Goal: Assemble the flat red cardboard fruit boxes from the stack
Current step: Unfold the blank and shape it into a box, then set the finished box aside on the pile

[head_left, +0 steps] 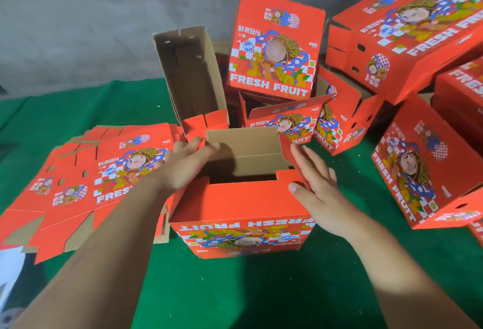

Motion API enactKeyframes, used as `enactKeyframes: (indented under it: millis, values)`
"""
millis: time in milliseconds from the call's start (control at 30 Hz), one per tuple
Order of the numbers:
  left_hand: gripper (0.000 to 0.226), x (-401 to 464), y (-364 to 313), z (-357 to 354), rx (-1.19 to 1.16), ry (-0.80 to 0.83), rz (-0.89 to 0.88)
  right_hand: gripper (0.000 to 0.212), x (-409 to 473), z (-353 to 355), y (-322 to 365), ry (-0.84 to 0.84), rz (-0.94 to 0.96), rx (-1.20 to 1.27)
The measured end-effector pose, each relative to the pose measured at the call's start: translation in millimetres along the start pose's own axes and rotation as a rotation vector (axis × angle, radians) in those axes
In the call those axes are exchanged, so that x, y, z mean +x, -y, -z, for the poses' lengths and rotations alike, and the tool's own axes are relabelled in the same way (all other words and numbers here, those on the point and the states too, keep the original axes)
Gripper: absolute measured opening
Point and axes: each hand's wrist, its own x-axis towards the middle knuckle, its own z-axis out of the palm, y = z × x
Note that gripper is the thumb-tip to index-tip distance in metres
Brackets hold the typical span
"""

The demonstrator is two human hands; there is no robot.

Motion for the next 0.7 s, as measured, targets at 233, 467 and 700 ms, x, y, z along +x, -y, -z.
enactKeyframes:
  millis: [233,467,700]
  values:
    - [0.101,11.1,-3.3,-13.3,-0.059,-0.126,0.101,0.06,-5.5,-1.2,-6.8,0.049,0.027,0.003]
    - [0.09,-4.3,26.6,-16.3,-0.407,0.02,-0.229,0.044,-7.4,-5.7,-9.4,-0.039,0.021,0.053]
    - [0.065,-12.8,30.9,-15.7,-0.072,-0.02,-0.096,0.029,4.3,0.8,-0.7,0.028,-0.035,0.073]
